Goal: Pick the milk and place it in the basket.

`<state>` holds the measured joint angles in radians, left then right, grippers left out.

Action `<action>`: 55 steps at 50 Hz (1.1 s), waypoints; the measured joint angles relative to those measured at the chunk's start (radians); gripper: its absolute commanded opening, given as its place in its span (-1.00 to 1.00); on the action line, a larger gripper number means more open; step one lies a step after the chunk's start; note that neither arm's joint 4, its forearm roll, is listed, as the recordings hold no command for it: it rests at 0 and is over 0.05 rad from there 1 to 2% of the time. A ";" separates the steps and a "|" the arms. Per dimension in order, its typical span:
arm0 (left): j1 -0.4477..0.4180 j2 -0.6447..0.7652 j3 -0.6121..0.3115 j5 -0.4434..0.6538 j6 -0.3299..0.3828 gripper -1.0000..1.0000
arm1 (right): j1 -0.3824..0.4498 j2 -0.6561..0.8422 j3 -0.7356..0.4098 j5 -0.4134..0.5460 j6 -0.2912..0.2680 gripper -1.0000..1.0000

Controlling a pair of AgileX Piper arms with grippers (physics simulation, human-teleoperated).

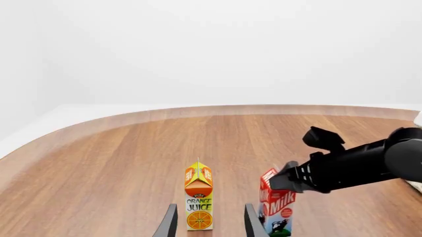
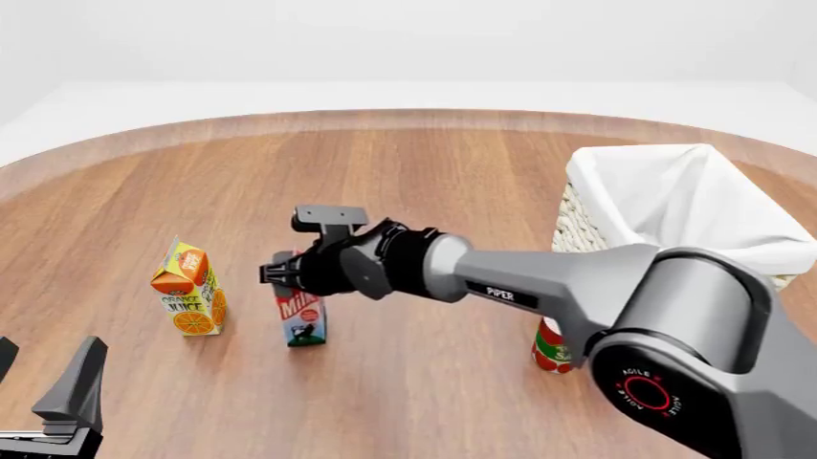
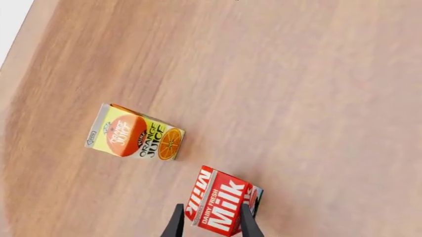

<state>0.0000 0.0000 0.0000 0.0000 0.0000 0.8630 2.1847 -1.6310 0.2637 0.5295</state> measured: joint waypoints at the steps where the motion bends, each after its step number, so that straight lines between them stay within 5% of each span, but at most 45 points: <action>1: 0.000 0.000 0.000 0.000 0.000 1.00 | -0.001 -0.001 0.002 0.001 -0.001 -1.00; 55: 0.000 0.000 0.000 0.000 0.000 1.00 | -0.059 -0.328 0.194 0.014 -0.066 -1.00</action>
<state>0.0000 0.0000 0.0000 0.0000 0.0000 0.8045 1.8570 -1.4365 0.2774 0.4640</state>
